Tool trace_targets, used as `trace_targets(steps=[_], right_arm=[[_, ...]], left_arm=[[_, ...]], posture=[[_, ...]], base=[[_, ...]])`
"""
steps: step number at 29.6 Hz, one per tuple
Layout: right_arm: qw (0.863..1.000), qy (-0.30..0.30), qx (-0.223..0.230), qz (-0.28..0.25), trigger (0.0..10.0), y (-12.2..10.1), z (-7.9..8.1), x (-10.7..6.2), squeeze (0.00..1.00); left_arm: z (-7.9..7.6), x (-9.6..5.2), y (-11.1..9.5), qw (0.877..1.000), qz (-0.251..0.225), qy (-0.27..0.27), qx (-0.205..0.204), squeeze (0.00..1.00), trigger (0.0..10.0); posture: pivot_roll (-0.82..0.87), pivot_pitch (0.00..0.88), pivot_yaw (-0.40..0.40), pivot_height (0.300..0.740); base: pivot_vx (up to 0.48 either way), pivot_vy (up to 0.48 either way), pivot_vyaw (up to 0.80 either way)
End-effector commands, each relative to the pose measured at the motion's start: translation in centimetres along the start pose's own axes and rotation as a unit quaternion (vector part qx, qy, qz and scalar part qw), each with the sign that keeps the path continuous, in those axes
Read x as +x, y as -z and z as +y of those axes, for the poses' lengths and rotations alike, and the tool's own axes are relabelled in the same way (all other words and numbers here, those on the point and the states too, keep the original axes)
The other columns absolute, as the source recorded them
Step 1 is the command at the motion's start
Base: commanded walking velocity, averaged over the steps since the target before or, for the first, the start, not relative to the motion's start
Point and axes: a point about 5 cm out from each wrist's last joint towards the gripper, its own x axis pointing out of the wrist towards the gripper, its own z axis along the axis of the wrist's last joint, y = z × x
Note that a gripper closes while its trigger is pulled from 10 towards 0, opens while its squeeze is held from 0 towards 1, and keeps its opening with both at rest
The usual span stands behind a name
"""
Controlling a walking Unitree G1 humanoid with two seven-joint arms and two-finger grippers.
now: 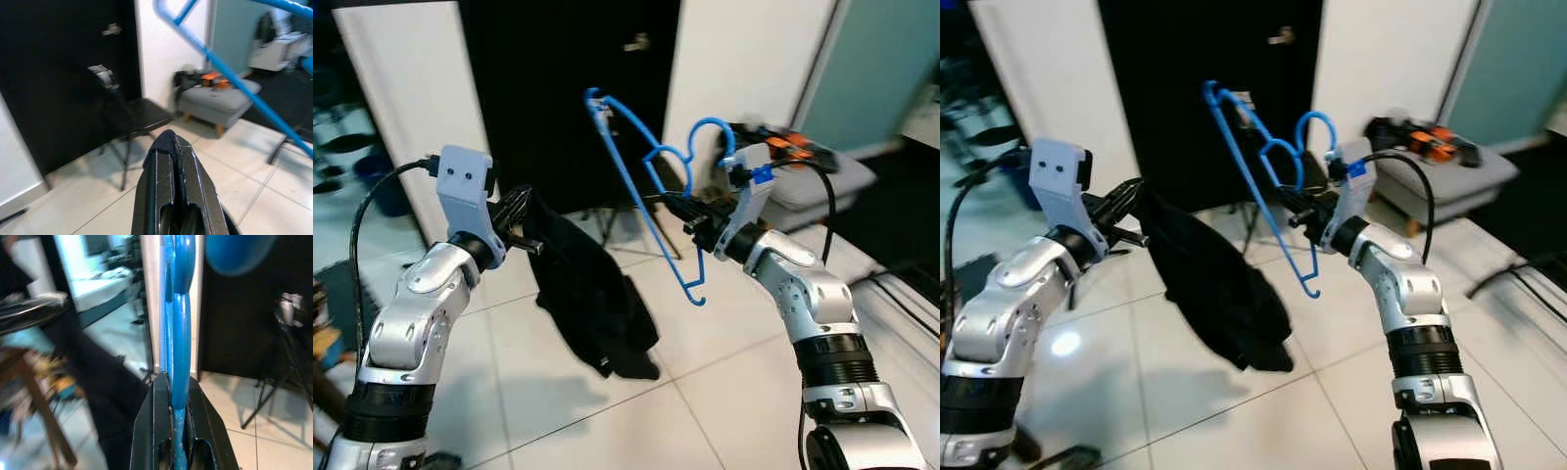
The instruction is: Hang hanger
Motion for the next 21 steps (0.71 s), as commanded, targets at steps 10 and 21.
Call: trace_targets(steps=[10, 21], right_arm=[[0.991, -0.115, -0.055, 0.034, 10.0, -2.1, 0.1, -2.6, 0.0], [0.97, -0.145, -0.13, 0.149, 10.0, -3.1, -0.6, -6.8, 0.0]], left_arm=[[0.8, 1.7, -6.5, 0.991, -0.101, 0.031, 0.084, 0.0, 10.0], [2.6, 2.0, -8.2, 0.976, -0.101, 0.043, 0.19, 0.0, 10.0]], posture=[[0.01, 0.0, -0.009, 0.74], [0.0, 0.0, 0.004, 0.74]], base=[[0.0, 0.0, 0.0], [0.0, 0.0, 0.0]])
